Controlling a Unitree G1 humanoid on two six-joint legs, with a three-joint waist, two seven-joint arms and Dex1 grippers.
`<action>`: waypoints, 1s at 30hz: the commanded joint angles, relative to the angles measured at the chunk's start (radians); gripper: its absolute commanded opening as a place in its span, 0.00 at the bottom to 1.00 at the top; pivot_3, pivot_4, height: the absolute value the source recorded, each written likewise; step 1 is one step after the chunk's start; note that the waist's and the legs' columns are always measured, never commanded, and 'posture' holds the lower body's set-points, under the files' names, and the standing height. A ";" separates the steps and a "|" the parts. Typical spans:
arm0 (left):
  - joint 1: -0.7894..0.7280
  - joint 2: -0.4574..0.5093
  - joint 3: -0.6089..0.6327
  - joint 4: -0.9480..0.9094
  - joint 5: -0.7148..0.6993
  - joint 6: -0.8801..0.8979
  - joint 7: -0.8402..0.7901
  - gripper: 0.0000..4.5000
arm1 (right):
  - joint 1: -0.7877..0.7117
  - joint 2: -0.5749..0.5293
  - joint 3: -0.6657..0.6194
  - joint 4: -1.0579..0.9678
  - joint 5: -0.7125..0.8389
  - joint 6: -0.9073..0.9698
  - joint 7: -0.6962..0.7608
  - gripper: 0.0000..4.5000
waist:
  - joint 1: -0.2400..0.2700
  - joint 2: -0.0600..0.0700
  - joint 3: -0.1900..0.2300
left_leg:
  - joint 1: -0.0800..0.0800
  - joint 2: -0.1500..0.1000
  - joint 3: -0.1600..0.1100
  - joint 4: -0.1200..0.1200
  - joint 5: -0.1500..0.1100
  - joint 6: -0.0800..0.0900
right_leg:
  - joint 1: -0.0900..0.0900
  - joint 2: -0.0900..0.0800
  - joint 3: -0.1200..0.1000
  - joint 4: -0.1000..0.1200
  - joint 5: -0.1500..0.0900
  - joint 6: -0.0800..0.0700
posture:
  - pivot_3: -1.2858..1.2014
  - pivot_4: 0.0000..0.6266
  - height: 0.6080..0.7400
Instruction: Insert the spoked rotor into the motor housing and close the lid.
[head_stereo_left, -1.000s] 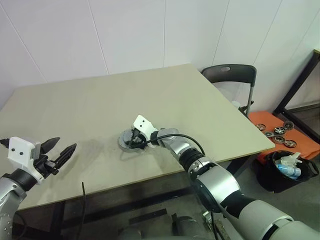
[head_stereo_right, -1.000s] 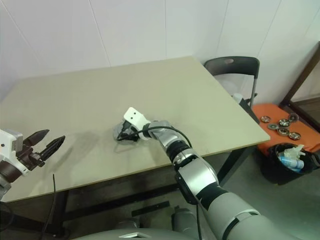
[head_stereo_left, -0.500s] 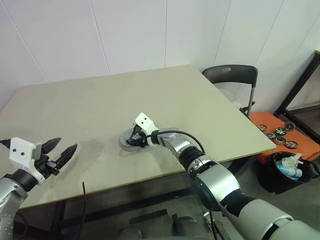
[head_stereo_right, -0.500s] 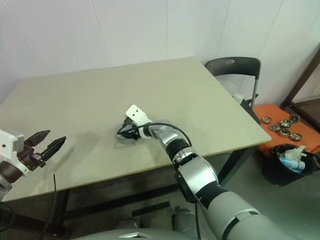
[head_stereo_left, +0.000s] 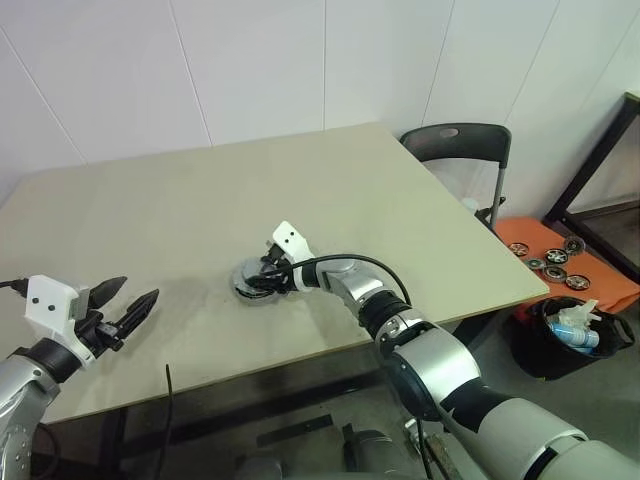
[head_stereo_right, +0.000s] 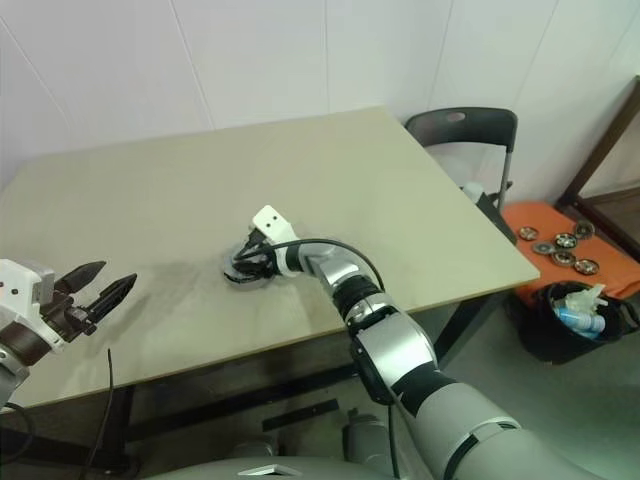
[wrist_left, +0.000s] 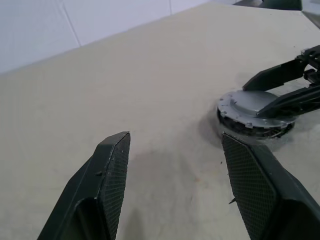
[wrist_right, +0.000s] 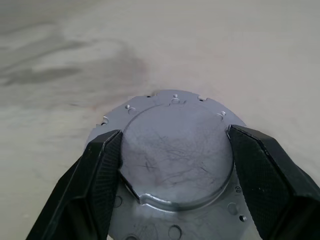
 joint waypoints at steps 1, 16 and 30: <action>-0.007 0.004 0.014 -0.025 -0.001 -0.015 0.006 0.69 | 0.015 0.130 0.028 -0.059 -0.008 -0.066 0.031 0.67 | -0.001 -0.002 -0.001 | -0.003 0.001 0.000 -0.001 0.000 0.000 | -0.003 0.000 0.000 0.000 0.001 0.001 | 0.52 0.00 1.00; 0.002 0.000 0.016 -0.036 -0.005 -0.010 0.016 0.69 | 0.027 0.106 0.062 -0.013 -0.047 -0.109 0.007 0.67 | 0.002 -0.003 -0.002 | -0.010 0.000 0.001 -0.001 0.000 0.000 | -0.011 0.001 0.000 0.001 0.003 -0.003 | 0.52 0.00 1.00; 0.000 -0.002 0.011 -0.039 -0.007 -0.009 0.024 0.69 | 0.061 0.090 0.106 0.032 -0.142 -0.212 -0.039 0.67 | 0.001 -0.003 -0.002 | -0.008 0.001 0.002 -0.001 0.000 0.000 | -0.009 0.001 0.000 0.001 0.003 -0.003 | 0.52 0.00 1.00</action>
